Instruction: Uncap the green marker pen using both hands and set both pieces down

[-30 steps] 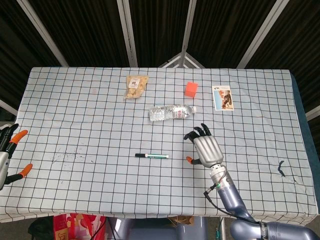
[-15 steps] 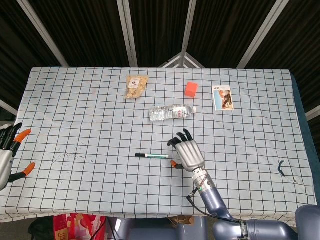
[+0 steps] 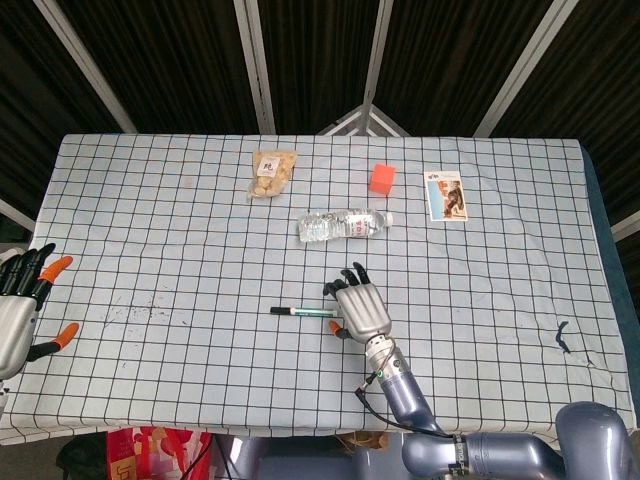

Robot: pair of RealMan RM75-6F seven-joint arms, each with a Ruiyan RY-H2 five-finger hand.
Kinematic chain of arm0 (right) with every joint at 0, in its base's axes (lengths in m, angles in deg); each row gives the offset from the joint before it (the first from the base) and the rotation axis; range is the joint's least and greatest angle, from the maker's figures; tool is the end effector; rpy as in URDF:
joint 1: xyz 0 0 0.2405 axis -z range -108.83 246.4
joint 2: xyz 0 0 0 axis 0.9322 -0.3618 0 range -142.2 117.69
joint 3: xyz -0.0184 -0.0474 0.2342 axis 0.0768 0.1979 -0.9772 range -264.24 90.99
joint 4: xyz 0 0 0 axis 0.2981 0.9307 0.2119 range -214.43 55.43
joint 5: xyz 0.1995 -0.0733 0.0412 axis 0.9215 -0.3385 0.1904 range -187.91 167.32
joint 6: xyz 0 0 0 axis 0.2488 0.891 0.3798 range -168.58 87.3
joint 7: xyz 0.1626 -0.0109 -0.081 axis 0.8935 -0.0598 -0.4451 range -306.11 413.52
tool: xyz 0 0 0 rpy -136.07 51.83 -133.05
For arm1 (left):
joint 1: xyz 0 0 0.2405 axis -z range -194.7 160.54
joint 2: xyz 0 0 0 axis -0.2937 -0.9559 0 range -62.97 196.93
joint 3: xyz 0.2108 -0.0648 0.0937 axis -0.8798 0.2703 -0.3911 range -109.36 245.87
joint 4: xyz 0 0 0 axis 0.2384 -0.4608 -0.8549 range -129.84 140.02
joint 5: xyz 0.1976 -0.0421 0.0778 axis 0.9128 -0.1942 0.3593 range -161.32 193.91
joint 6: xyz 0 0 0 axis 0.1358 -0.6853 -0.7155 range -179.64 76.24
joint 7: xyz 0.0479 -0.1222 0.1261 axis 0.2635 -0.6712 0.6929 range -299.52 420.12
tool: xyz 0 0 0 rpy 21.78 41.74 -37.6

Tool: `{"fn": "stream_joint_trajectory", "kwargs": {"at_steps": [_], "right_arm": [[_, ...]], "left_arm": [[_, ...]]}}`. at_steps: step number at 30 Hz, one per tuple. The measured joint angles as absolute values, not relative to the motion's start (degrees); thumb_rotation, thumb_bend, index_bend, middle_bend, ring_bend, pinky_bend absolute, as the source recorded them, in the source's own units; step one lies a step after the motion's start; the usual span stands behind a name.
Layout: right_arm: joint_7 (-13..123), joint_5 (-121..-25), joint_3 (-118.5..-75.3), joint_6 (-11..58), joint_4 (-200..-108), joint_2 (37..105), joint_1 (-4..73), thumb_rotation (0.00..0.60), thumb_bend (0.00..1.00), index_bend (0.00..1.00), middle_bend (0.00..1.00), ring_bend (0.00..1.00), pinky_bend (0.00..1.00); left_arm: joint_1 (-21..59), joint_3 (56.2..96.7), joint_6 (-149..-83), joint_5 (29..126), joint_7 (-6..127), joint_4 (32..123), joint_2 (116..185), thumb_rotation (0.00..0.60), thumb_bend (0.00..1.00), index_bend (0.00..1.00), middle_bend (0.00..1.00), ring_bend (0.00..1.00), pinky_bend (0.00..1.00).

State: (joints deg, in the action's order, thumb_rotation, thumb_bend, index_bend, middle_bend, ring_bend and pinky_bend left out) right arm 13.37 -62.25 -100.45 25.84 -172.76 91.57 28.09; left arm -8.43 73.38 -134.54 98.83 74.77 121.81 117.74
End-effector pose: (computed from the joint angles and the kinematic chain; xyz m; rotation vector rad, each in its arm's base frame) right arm -0.0647 -0.3168 -0.0846 1.7710 -1.0806 0.9426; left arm -0.2170 0.2336 0.1767 -1.4437 -0.8415 -0.8952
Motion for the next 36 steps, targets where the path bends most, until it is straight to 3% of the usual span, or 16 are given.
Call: {"fn": "stream_joint_trajectory", "kwargs": {"at_steps": [15,36], "right_arm": [[12.0,-61.8,-100.7,25.8,-166.8,98.5,25.1,0.6,0.31,0.37,0.4,0.16,0.04],[13.9,-61.0,-100.6,23.0,-158.9,102.2,23.8,0.6,0.31,0.43,0.43,0.19,0.04]], "left_arm": [[-7.8,73.7,-134.2,97.7,75.3,120.8,118.9,0.6,0.33,0.14,0.0,0.0,0.0],[-7.9,73.4,-134.1,97.0,74.7,119.7,119.0,0.6,0.33,0.14,0.0,0.0,0.0]]}}
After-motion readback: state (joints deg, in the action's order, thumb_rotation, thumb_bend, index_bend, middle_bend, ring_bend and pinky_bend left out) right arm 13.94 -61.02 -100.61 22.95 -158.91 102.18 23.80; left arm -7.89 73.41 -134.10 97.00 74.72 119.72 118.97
